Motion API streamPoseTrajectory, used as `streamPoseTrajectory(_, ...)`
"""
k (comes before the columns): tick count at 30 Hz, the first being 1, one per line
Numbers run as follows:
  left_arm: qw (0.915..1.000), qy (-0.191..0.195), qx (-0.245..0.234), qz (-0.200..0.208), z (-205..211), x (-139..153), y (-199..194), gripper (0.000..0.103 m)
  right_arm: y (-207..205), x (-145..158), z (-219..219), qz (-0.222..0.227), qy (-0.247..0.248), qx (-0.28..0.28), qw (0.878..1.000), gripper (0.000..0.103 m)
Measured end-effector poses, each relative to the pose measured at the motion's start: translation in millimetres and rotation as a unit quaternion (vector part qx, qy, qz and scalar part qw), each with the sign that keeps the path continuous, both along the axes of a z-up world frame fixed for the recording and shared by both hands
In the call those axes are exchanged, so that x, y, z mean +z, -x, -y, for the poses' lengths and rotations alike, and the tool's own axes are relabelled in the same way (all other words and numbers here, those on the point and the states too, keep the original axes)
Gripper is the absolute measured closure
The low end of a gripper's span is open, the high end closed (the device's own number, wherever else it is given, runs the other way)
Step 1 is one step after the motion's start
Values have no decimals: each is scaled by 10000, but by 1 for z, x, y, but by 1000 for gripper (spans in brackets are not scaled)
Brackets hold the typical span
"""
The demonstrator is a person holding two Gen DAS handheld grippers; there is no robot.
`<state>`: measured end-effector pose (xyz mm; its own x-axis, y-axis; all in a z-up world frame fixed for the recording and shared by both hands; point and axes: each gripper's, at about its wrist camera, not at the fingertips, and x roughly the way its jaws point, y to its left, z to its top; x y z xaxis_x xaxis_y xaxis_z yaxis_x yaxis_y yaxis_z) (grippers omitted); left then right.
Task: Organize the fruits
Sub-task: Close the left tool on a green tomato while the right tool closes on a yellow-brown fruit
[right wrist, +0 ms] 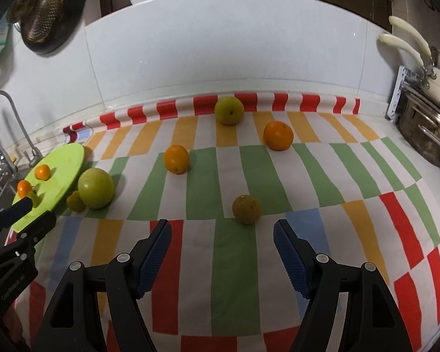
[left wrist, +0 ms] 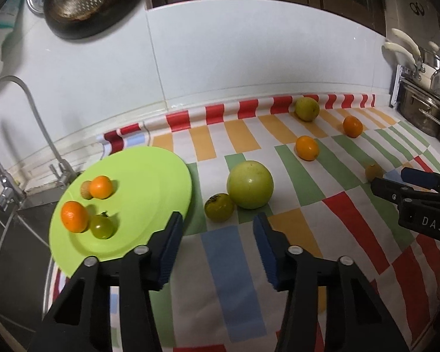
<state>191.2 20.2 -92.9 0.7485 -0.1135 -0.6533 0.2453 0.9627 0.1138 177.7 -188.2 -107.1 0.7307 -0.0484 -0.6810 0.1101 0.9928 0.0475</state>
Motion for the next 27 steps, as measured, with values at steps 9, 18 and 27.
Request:
streamPoseTrajectory(9, 9993, 160, 69, -327, -1, -15, -29, 68, -22, -12, 0, -254, 5, 16, 9997, 40)
streamPoseTrajectory(18, 9986, 183, 91, -481, 1, -20, -42, 71, -30, -20, 4, -401, 82, -77, 9991, 49)
streamPoseTrajectory(27, 9984, 174, 132, -519, 2, -21, -50, 75, -36, -20, 6, -394, 242, -138, 9988, 57)
